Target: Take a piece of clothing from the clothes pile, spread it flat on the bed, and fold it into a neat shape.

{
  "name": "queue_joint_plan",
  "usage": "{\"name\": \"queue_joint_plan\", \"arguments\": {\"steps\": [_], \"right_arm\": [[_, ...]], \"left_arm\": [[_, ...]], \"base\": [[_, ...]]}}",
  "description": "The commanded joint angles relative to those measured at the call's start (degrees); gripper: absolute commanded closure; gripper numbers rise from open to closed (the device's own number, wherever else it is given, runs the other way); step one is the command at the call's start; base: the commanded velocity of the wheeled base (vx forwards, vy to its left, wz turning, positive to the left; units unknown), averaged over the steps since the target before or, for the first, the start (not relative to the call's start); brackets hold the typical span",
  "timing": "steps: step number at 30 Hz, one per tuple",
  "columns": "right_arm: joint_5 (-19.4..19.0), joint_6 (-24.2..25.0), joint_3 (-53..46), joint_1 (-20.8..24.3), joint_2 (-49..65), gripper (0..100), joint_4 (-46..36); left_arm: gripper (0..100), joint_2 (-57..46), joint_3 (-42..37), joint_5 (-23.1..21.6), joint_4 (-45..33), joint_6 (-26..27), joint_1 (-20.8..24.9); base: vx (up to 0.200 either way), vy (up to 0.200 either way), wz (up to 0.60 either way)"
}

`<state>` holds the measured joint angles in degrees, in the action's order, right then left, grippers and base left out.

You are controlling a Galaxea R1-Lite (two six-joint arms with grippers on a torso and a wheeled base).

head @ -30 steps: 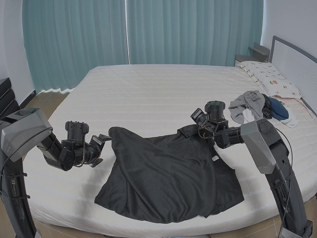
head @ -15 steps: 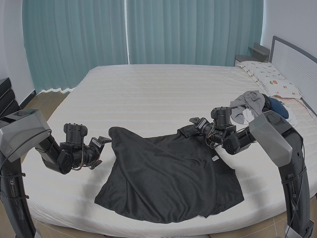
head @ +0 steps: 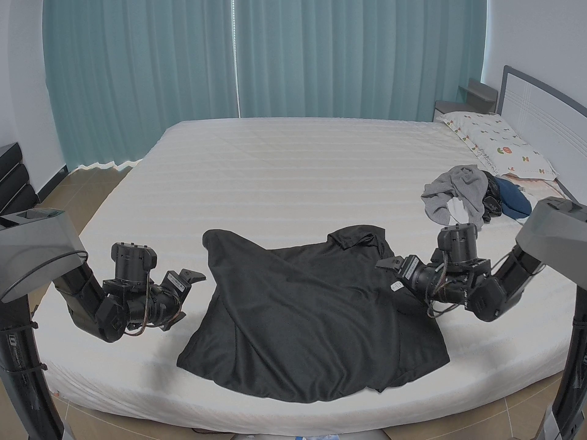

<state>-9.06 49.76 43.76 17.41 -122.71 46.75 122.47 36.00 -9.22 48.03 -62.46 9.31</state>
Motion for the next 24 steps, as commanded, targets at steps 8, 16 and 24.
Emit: {"name": "queue_joint_plan", "arguments": {"steps": [8, 16, 24], "right_arm": [[-4.5, 0.2, -10.5, 0.0, 8.5, 0, 1.8], [-4.6, 0.1, -11.3, 0.2, 9.3, 0, 1.8], [-4.3, -0.5, -12.9, 0.2, 9.9, 0, 1.8]], "left_arm": [[0, -2.8, -10.0, -0.1, 6.4, 0.0, 2.7], [0, -3.1, -10.1, -0.1, 6.7, -1.6, 3.6], [0, -4.7, -11.6, 1.0, 6.9, -0.9, 3.9]], "base": [[0.000, 0.000, 0.00], [0.000, -0.125, 0.00], [0.000, -0.175, 0.00]]}}
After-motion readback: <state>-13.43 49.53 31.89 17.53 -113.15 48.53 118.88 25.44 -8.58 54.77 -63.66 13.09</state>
